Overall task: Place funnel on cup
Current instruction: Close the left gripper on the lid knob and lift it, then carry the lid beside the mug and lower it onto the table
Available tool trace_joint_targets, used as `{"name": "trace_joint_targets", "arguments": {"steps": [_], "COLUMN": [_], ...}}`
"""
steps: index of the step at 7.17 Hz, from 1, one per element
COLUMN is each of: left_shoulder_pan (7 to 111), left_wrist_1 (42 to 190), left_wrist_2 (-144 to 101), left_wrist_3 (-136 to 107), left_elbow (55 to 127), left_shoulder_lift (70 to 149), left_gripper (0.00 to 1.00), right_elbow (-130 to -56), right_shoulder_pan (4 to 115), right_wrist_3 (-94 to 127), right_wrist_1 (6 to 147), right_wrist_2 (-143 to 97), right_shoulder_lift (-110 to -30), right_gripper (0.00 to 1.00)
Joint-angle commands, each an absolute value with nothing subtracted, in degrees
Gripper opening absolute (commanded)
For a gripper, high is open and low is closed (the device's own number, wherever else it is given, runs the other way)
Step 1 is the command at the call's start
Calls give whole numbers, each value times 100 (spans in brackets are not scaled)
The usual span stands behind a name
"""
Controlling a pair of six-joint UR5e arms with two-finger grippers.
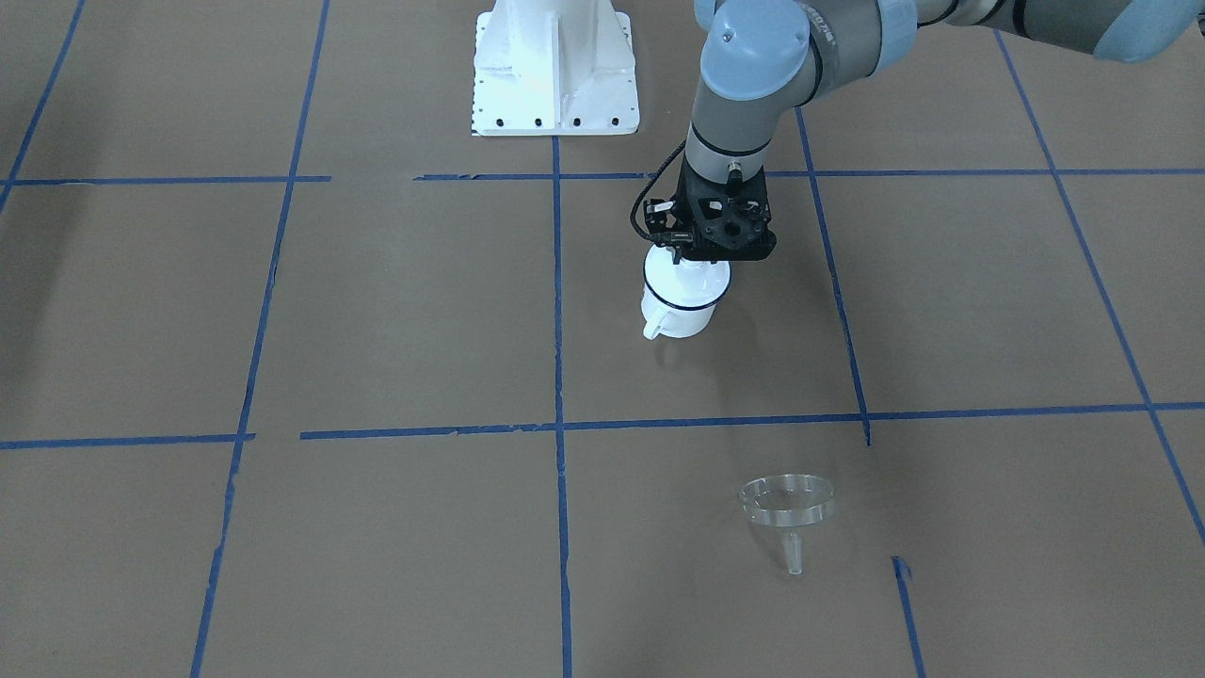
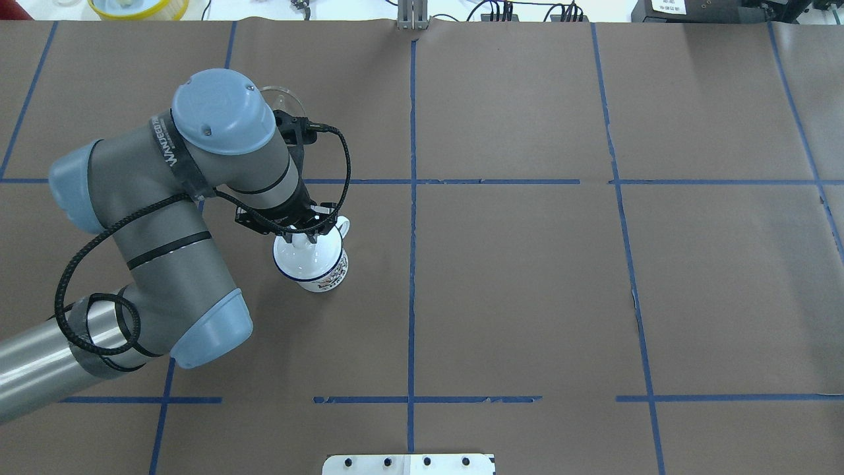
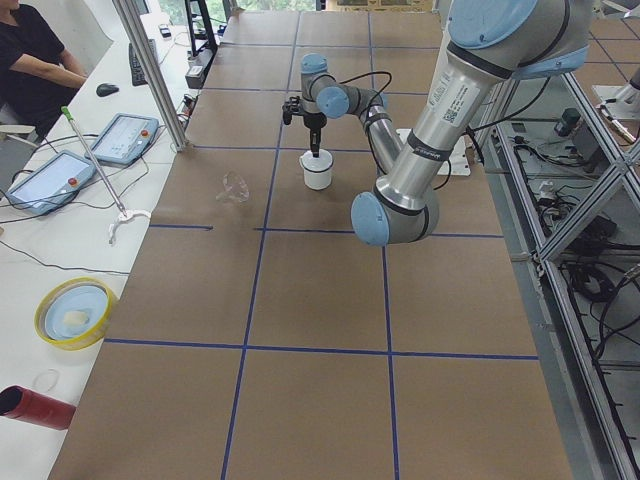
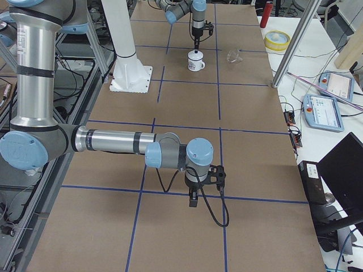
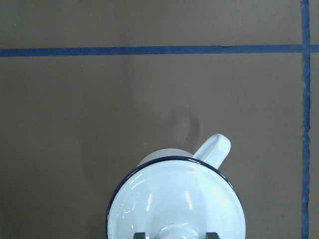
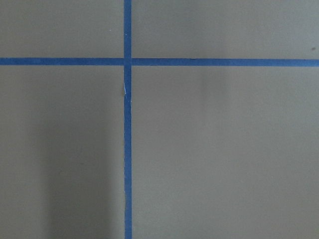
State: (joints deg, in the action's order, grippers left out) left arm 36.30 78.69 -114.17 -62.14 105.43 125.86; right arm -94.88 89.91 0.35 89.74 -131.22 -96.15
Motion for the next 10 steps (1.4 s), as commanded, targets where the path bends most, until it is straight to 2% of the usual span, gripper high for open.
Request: {"name": "trace_joint_targets", "arguments": {"steps": [1, 5, 8, 10], "left_shoulder_pan": [3639, 3744, 4358, 4403], "left_wrist_1": [7849, 6938, 6539, 6870], "left_wrist_2": [-11426, -11426, -11408, -11373], "left_wrist_3": [-6196, -6144, -5462, -5169], "left_elbow": [10634, 11476, 11619, 12083], "left_shoulder_lift": [12586, 12647, 12683, 11939], "left_gripper": [4, 0, 0, 0], "right_elbow": [-9483, -9483, -9483, -9492], "right_shoulder_pan": [8991, 8991, 8991, 8991], "right_wrist_3": [35, 35, 35, 35], "right_wrist_1": [8974, 8974, 8974, 8974], "right_wrist_2": [-13122, -13122, -13122, -13122], "right_shoulder_lift": [-9615, -9615, -9615, -9615], "right_gripper": [100, 100, 100, 100]}}
